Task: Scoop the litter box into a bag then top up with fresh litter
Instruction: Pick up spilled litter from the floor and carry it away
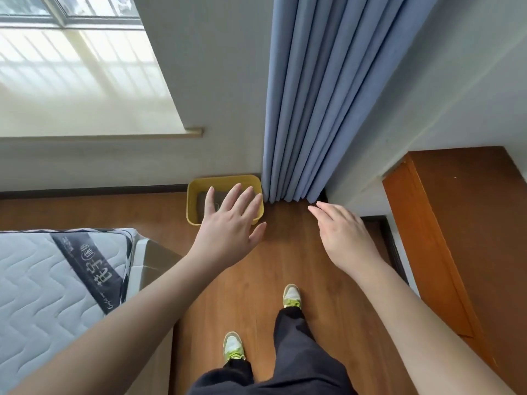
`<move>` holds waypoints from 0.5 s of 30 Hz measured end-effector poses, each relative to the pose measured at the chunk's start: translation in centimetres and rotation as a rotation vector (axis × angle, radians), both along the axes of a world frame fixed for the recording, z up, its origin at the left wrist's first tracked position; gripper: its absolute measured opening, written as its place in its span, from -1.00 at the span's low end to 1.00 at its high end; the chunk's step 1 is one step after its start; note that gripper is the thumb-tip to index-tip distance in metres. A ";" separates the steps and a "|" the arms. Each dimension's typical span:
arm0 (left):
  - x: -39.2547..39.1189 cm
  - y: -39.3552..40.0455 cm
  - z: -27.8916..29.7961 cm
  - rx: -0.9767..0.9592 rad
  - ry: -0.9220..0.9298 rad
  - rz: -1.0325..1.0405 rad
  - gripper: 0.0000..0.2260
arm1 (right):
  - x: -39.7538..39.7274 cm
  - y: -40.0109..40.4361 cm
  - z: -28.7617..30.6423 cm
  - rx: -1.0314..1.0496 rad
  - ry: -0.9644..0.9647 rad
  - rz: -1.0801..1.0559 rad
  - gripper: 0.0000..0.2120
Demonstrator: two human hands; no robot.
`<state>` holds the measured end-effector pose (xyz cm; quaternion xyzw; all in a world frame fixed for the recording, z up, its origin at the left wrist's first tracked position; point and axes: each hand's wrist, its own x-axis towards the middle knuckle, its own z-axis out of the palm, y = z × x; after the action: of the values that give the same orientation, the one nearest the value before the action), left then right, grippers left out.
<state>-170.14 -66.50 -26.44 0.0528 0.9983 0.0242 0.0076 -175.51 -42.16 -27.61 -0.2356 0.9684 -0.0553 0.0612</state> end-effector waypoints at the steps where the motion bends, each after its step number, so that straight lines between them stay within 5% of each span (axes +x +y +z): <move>1: -1.2 0.3 -0.5 -0.008 -0.014 0.005 -0.44 | -1.4 0.2 -0.8 0.000 -0.003 0.030 -0.60; 15: -15.1 3.8 -13.8 0.001 0.126 -0.011 -0.48 | -14.9 1.4 -16.2 -0.031 0.024 0.101 -0.58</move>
<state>-185.29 -62.70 -40.26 0.0598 0.9965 0.0213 -0.0550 -190.45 -40.80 -43.85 -0.2859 0.9549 -0.0640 0.0484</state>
